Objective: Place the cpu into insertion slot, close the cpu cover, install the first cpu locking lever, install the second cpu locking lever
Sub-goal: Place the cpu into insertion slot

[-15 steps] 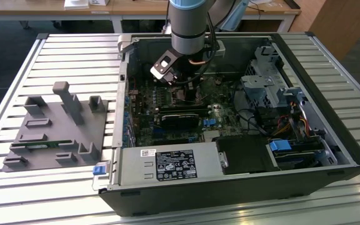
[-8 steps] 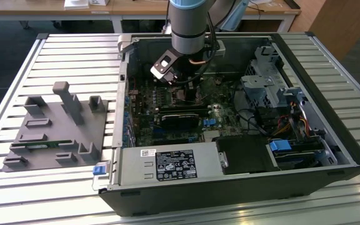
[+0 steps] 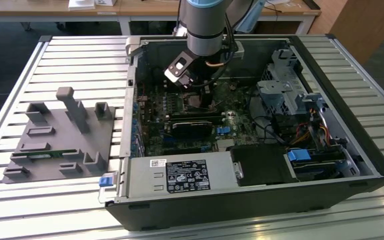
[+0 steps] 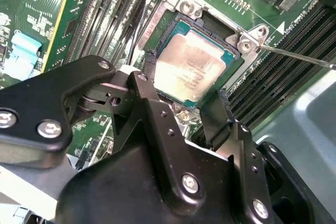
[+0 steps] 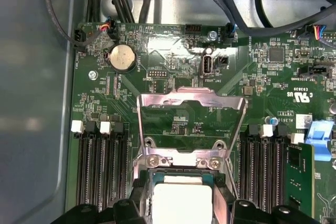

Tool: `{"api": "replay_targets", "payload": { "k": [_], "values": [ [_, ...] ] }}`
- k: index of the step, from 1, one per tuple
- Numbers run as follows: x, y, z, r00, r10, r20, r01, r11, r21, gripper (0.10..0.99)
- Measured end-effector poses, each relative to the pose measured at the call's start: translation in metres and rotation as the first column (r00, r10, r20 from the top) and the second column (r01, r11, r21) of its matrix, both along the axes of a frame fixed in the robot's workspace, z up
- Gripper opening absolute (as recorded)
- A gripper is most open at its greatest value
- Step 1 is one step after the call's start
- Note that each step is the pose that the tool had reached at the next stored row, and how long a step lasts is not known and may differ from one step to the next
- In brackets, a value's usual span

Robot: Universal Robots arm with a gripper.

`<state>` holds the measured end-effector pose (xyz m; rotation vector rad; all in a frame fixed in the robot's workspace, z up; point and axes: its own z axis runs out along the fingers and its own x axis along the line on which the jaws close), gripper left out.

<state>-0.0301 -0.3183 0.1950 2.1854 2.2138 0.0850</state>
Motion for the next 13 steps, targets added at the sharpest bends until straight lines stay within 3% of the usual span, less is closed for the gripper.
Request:
{"api": "replay_targets", "payload": {
  "k": [13],
  "values": [
    [0.0000,0.0000,0.0024,1.0000,0.000,-0.0001,0.000,1.0000,0.000,0.612]
  ]
}}
